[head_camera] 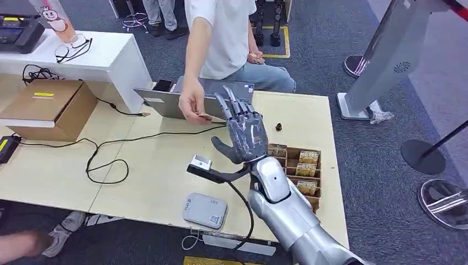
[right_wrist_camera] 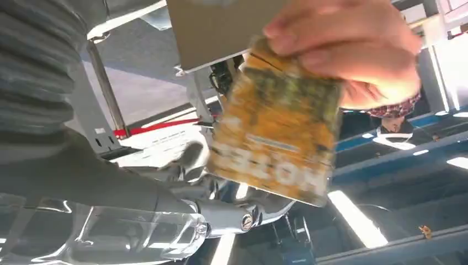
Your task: Pass the card to the sensor for recognition and then transmit it.
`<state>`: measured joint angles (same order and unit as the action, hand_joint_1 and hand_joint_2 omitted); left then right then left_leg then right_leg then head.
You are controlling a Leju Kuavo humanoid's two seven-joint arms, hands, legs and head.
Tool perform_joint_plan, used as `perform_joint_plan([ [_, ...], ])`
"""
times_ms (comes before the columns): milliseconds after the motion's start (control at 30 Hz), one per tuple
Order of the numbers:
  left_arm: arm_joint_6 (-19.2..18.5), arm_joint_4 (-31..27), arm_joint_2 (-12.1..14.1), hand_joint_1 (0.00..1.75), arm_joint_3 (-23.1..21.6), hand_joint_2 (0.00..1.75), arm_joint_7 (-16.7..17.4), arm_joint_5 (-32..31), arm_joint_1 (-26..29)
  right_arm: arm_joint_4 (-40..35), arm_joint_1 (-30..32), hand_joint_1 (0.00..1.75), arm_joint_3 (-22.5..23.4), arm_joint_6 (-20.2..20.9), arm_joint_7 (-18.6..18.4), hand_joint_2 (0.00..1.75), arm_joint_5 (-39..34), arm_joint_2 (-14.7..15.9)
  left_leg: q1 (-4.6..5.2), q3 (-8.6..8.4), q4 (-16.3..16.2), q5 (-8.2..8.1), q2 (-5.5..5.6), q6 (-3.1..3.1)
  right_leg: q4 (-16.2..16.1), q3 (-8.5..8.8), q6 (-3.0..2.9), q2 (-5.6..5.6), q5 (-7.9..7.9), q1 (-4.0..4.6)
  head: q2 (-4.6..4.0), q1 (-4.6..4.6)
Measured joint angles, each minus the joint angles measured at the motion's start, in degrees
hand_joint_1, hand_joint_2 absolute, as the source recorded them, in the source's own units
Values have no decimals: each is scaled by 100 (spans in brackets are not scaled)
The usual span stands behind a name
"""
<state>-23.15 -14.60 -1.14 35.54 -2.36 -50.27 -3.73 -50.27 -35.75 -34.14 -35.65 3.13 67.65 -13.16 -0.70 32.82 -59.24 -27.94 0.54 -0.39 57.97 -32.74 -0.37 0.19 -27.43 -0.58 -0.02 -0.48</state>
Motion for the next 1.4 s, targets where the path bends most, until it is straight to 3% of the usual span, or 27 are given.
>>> perform_joint_plan([
  [1033,-33,2,98,0,184,0,-88,18,83,-518,318,0,413,-68,76,0,-77,243,0,1,0,0,-1,0,0,-4,0,0,0,0,0,-2],
  [1133,-9,2,96,0,184,0,-151,13,106,-657,394,0,413,50,220,0,-259,243,0,2,0,0,-1,0,0,-4,0,0,0,0,0,0],
  [1400,7,2,90,0,184,0,-223,7,178,-1152,629,0,413,870,667,0,-1301,247,0,4,0,0,-1,0,-1,-6,0,0,0,0,0,0],
])
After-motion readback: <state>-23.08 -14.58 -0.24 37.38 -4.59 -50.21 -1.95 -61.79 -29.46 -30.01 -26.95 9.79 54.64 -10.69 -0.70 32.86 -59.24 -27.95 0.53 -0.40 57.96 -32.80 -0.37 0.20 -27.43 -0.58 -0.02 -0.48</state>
